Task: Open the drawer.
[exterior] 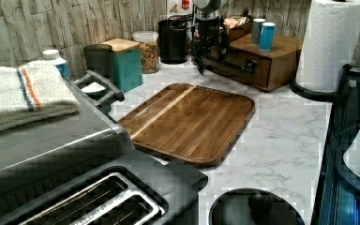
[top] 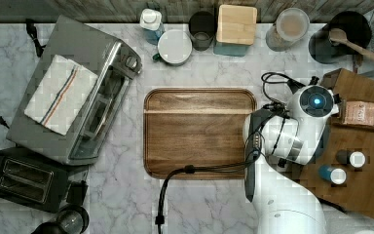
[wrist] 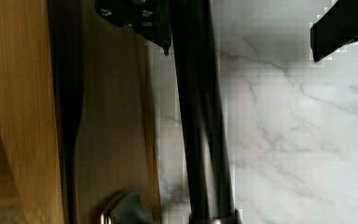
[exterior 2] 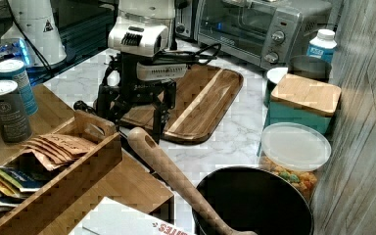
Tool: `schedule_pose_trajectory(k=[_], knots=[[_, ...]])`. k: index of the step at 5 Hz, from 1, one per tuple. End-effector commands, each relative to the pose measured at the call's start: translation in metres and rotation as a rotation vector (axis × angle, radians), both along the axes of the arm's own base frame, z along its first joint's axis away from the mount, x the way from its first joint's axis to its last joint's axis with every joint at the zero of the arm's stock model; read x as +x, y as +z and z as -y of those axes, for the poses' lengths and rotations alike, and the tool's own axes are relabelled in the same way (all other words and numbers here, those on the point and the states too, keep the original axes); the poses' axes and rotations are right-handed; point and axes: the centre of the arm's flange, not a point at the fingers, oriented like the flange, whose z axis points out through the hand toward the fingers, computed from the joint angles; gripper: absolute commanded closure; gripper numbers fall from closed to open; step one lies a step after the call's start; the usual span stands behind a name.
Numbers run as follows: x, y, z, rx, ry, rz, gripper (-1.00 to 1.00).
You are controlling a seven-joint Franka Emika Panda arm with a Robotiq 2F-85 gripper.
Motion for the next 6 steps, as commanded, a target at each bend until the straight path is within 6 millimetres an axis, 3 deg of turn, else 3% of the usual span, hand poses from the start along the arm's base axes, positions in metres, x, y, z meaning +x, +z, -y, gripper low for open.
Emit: schedule_pose_trajectory(k=[1, 4, 6], knots=[[0.013, -0.007, -0.052, 0.164, 0.063, 0.039, -1.00], [0.043, 0.004, -0.182, 0.184, 0.118, 0.070, -1.00], [0.053, 0.003, -0.234, 0.208, 0.182, 0.111, -1.00]])
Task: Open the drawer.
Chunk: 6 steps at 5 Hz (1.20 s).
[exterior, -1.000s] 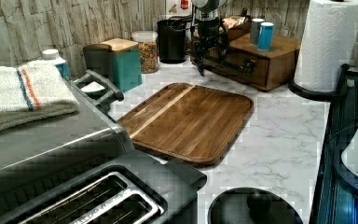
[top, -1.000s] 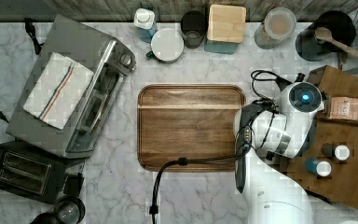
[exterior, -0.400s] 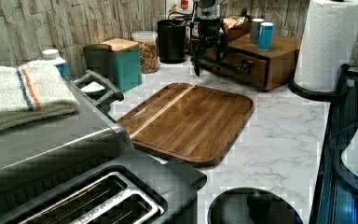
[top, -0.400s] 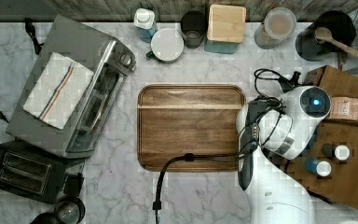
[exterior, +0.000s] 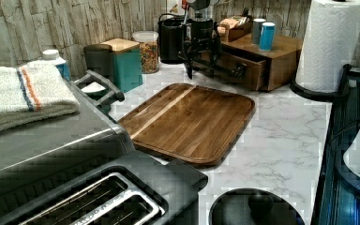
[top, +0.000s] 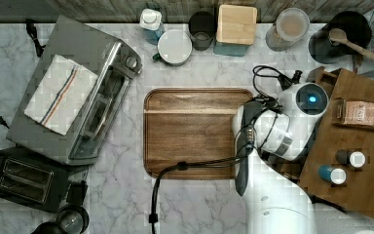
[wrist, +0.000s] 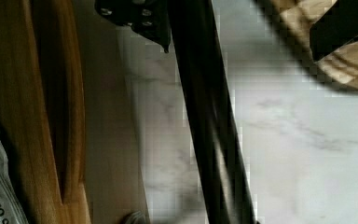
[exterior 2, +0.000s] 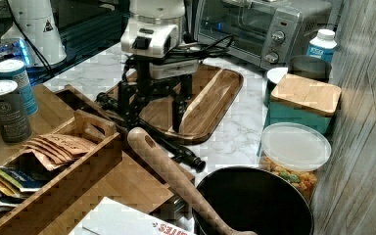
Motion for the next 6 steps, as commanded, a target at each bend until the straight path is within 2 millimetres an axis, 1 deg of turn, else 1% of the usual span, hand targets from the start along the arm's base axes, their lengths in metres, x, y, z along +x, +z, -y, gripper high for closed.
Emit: schedule_pose_trajectory(k=[1, 2, 3, 4, 5, 6], knots=[[0.049, 0.007, -0.218, 0.068, 0.247, 0.083, -1.00], [0.054, 0.016, -0.234, 0.076, 0.224, 0.071, -1.00], [0.066, 0.018, -0.247, 0.087, 0.205, 0.102, -1.00], [0.075, 0.021, -0.253, 0.072, 0.178, 0.142, -1.00], [0.077, 0.023, -0.257, 0.051, 0.156, 0.181, -1.00], [0.076, 0.025, -0.264, 0.073, 0.149, 0.232, -1.00]])
